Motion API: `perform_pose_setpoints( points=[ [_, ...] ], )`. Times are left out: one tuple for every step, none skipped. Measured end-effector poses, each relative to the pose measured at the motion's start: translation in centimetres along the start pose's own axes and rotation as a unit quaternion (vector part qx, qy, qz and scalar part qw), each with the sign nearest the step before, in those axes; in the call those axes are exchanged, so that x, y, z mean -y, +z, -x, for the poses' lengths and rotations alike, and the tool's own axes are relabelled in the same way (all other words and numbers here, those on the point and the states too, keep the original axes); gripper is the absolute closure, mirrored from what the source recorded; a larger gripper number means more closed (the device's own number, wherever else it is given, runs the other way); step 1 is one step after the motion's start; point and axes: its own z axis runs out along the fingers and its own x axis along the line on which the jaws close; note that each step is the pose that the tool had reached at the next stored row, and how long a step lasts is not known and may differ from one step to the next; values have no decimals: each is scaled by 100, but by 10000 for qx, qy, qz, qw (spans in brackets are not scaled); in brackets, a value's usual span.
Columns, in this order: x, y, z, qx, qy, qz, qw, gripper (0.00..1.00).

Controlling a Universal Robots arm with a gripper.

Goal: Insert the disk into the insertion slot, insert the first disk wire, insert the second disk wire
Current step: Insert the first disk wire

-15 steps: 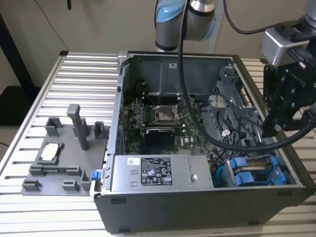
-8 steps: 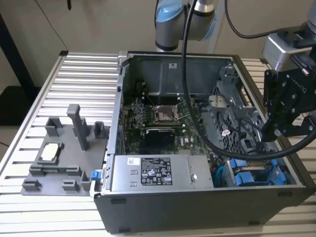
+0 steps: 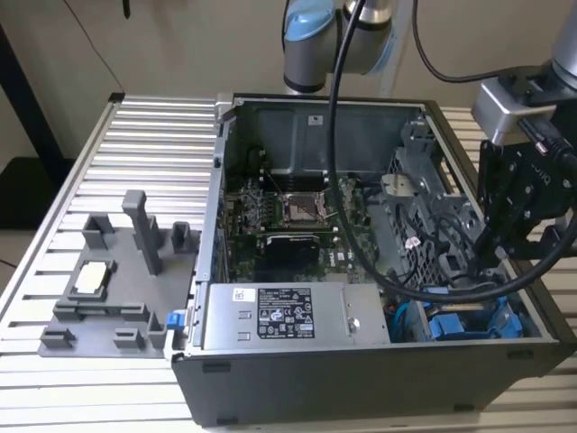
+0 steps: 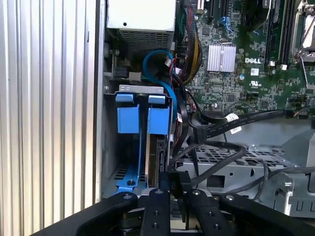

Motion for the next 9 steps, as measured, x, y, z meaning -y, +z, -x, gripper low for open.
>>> perform_pose_setpoints(
  points=[
    [7,12,-2,6,4,2,10000,81],
    [13,21,-4,14,8,3,10000,81],
    [17,31,-7,23,15,4,10000,81],
    [20,40,-9,35,21,4,10000,81],
    [22,47,-12,50,27,5,10000,81],
    [25,55,-14,68,33,5,10000,81],
    [28,62,-17,85,38,5,10000,81],
    [31,68,-20,101,43,6,9999,81],
    [34,73,-23,114,48,6,9999,81]
  ],
)
